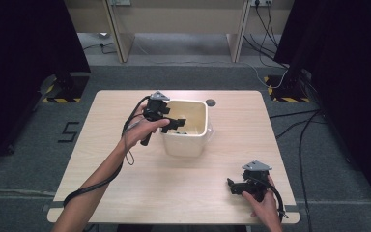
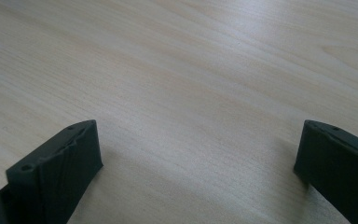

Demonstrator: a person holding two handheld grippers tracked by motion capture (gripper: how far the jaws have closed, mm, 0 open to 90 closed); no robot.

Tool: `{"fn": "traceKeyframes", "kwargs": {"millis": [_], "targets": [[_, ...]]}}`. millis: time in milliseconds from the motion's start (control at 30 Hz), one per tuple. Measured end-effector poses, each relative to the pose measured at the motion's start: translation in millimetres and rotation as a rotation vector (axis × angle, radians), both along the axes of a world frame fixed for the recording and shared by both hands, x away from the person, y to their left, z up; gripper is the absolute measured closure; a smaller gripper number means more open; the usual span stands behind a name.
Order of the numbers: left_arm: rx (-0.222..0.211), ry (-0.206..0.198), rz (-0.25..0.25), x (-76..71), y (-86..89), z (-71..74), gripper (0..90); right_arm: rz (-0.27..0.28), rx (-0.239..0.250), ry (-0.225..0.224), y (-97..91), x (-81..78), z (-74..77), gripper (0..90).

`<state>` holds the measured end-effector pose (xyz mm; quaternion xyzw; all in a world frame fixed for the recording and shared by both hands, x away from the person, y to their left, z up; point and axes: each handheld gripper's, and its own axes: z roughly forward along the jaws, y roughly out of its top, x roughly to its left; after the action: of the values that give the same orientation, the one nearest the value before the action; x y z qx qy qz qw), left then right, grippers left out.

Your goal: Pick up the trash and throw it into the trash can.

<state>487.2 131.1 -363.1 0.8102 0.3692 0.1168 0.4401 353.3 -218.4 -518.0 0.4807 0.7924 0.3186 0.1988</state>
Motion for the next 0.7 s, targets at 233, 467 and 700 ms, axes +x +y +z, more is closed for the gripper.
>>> {"fn": "traceKeyframes", "kwargs": {"millis": [233,467,700], "targets": [[-0.006,-0.010,0.002,-7.0,8.8,2.6,16.1,0.000,0.000,0.000,0.0,0.0,0.0,0.3],[-0.012,-0.016,0.005,-16.2,19.3,2.4,16.1,-0.001,0.002,0.001,0.1,-0.1,0.1,0.3],[-0.019,-0.023,0.015,-26.4,34.8,0.4,16.1,0.000,0.000,0.000,0.0,0.0,0.0,0.3]]}}
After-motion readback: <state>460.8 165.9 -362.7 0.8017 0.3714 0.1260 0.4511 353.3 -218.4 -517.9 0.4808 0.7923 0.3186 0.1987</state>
